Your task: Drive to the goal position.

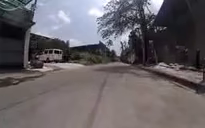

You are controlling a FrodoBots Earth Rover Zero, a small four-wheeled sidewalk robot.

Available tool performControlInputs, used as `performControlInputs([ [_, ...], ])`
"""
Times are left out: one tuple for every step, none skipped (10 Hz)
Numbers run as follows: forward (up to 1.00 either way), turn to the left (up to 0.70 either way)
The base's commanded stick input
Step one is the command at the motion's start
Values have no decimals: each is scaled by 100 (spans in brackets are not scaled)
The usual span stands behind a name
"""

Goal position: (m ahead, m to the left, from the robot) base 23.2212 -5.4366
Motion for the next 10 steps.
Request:
performControlInputs([
  [98,-26],
  [98,-37],
  [98,-39],
  [98,-38],
  [98,-36],
  [98,-23],
  [98,-6],
  [98,-1],
  [98,0],
  [98,0],
])
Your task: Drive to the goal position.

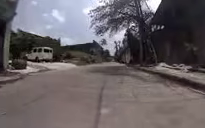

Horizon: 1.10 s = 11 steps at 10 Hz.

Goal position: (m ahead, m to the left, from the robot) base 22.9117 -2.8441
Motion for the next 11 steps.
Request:
performControlInputs([
  [98,0],
  [98,0],
  [98,0],
  [98,0],
  [98,0],
  [98,0],
  [98,0],
  [98,-5],
  [98,-15],
  [98,-26],
  [98,-32],
])
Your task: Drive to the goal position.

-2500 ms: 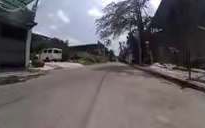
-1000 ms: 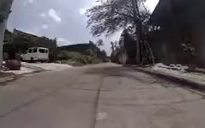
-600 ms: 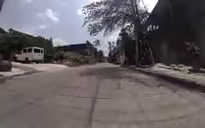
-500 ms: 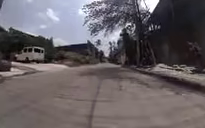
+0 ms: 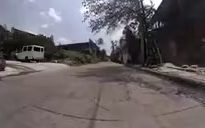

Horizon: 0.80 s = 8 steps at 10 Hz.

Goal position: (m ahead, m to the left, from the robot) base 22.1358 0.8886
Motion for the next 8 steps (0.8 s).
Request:
performControlInputs([
  [98,-32],
  [98,-32],
  [98,-32],
  [98,-30],
  [98,-24],
  [98,-14],
  [98,-4],
  [98,0],
])
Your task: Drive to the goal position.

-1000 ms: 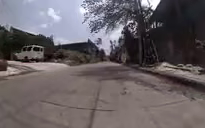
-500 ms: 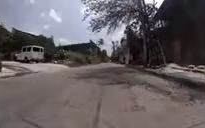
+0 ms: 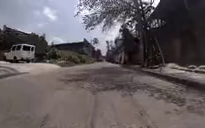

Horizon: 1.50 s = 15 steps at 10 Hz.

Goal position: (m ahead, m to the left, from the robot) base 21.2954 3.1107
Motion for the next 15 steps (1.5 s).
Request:
performControlInputs([
  [98,0],
  [98,0],
  [98,0],
  [98,0],
  [98,0],
  [98,0],
  [98,0],
  [98,0],
  [98,0],
  [98,0],
  [98,0],
  [98,0],
  [98,0],
  [98,0],
  [98,0],
])
